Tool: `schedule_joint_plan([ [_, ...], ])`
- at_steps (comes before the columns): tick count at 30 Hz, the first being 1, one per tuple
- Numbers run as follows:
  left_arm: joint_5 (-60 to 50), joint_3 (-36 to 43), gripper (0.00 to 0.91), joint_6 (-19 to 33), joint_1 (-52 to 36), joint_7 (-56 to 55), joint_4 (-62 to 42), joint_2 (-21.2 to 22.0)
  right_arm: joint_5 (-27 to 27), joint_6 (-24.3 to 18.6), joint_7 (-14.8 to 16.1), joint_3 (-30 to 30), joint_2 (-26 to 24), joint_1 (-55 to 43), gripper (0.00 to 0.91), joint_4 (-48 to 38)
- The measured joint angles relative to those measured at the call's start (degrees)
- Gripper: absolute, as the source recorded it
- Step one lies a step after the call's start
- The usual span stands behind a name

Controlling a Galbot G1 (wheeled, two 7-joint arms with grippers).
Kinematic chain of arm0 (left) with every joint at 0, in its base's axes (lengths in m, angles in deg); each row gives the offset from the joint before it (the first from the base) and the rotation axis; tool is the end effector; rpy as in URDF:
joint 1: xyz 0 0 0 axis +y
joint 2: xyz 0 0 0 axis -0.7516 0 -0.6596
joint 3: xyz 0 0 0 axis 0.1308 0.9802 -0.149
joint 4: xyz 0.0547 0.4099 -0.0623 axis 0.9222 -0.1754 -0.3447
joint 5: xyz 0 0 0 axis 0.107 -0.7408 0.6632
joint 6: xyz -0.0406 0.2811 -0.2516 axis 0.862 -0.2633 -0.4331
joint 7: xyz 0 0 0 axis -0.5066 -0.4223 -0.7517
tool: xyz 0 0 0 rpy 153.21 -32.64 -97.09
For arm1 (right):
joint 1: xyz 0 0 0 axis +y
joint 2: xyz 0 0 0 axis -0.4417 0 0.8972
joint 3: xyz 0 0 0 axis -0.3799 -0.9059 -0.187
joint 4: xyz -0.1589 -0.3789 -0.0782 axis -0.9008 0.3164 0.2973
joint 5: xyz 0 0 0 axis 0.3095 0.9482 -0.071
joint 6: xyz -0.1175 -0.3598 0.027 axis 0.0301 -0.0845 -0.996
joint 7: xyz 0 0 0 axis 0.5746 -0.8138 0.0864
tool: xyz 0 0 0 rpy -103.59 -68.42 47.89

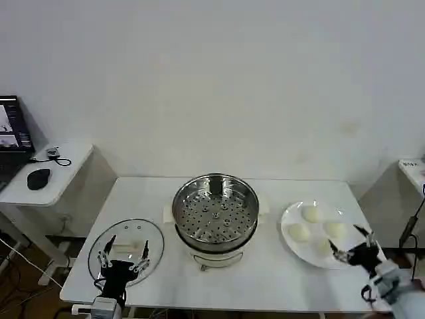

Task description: Take steamed baozi put them in steamer then cover it.

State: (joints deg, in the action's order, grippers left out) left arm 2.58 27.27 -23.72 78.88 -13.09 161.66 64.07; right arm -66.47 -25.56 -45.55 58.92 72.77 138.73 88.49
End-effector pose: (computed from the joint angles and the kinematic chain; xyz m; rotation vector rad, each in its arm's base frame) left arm 0.1282 0.0516 -0.3375 0.0056 -2.9303 -0.4809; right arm 0.2605 -0.3003 -0.2896 0.3814 -2.5288 1.0435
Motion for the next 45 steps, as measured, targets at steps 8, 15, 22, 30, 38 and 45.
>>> schedule_joint_plan([
  [8, -2.1, -1.6, 0.907, -0.1, 0.2, 2.5, 0.1, 0.4, 10.9, -5.2, 13.7, -14.1, -9.7, -20.9, 0.907, -14.1],
  [15, -2.8, -3.0, 0.907, 0.2, 0.4, 3.3, 0.4, 1.0, 15.2, -10.5, 24.5, -33.4, -12.2, -41.7, 0.907, -27.2],
  [22, -3.9, -3.4, 0.907, 0.1, 0.1, 3.8, 1.2, 1.5, 16.7, -13.3, 32.2, -50.7, -10.5, -58.0, 0.907, -38.4],
  [30, -4.5, -4.1, 0.907, 0.1, 0.4, 4.3, 1.5, 1.9, 17.6, -14.4, 35.5, -62.3, -5.9, -68.5, 0.907, -48.2],
  [38, -4.6, -4.7, 0.907, 0.2, 0.5, 4.6, 1.5, 1.9, 18.3, -15.2, 36.5, -68.2, -2.3, -72.9, 0.907, -54.3],
  [45, -4.8, -4.9, 0.907, 0.5, 0.6, 4.7, 1.5, 1.9, 18.3, -15.8, 36.0, -70.5, 0.1, -75.2, 0.907, -57.7],
])
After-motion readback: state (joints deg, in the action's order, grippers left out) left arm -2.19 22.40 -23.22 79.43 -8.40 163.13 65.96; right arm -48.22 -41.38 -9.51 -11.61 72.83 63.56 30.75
